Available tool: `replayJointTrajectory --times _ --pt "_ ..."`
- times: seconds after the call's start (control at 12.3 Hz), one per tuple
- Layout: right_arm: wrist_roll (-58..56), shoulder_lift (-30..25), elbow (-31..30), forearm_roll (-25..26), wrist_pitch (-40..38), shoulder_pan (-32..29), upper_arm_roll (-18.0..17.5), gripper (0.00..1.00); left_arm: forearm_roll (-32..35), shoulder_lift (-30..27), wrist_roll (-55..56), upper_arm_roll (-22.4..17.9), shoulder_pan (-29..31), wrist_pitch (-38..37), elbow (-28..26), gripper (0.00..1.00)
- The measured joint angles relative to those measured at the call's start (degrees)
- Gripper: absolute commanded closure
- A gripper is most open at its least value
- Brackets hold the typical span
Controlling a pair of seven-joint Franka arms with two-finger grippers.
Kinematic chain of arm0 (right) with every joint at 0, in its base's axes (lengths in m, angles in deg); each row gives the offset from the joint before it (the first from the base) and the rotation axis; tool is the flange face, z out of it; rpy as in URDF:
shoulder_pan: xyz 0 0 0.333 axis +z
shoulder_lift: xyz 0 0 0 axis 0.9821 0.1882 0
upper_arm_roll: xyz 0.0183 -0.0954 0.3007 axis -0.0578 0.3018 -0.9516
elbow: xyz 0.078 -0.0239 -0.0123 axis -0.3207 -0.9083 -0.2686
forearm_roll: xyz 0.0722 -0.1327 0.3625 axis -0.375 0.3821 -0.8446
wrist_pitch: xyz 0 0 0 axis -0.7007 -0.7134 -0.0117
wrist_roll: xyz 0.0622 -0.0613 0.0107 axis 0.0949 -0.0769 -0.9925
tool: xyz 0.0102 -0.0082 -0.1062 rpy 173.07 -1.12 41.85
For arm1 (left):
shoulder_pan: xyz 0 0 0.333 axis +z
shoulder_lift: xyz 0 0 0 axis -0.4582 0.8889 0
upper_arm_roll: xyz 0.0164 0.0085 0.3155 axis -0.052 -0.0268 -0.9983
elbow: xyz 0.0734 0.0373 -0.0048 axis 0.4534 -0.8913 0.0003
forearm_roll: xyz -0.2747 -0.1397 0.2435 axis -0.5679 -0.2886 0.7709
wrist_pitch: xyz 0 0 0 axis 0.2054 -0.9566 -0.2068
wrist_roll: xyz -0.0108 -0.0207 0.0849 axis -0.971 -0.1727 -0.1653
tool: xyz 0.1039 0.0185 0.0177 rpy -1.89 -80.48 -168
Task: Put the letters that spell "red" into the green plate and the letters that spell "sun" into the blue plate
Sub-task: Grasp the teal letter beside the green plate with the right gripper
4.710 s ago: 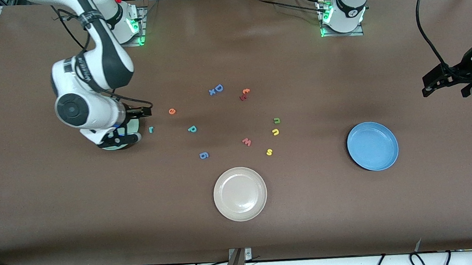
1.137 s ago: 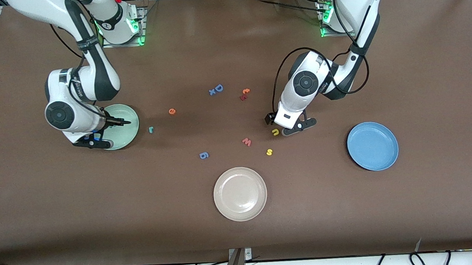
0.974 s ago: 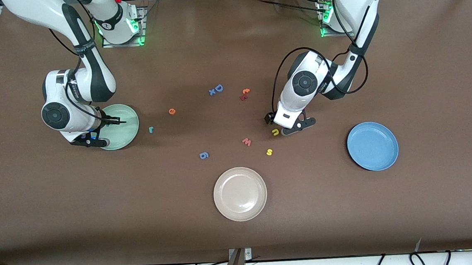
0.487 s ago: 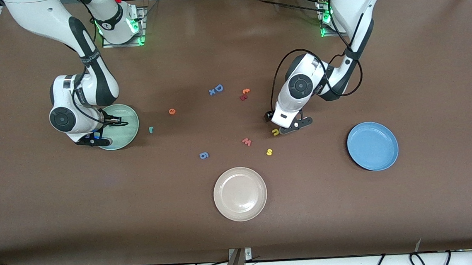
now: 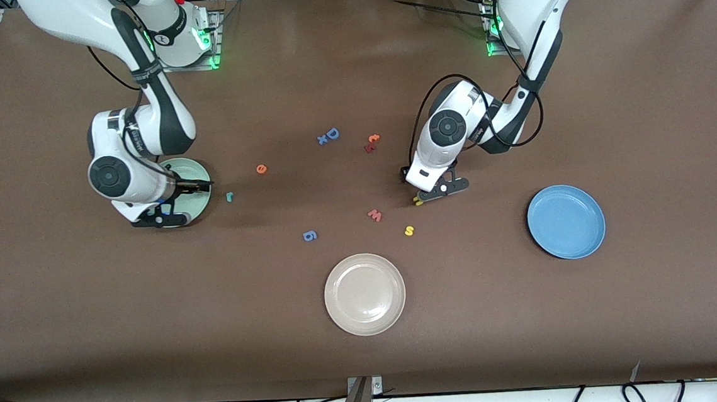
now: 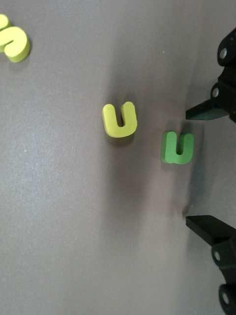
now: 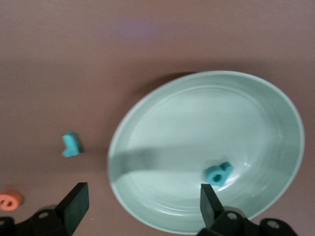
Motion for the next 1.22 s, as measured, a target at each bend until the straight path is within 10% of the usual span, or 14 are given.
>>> replayJointTrajectory --times 0.32,1.22 --pt "-0.06 0.32 0.22 0.0 2.06 0.23 -4.78 0.39 3.99 0.09 -0.02 -0.01 -0.86 0.0 0.0 0.14" --pt "-0.02 5.36 -2.8 -0.03 15.59 0.19 -7.09 0.4 4.04 0.16 0.04 -1.03 -1.05 0.09 0.02 0.17"
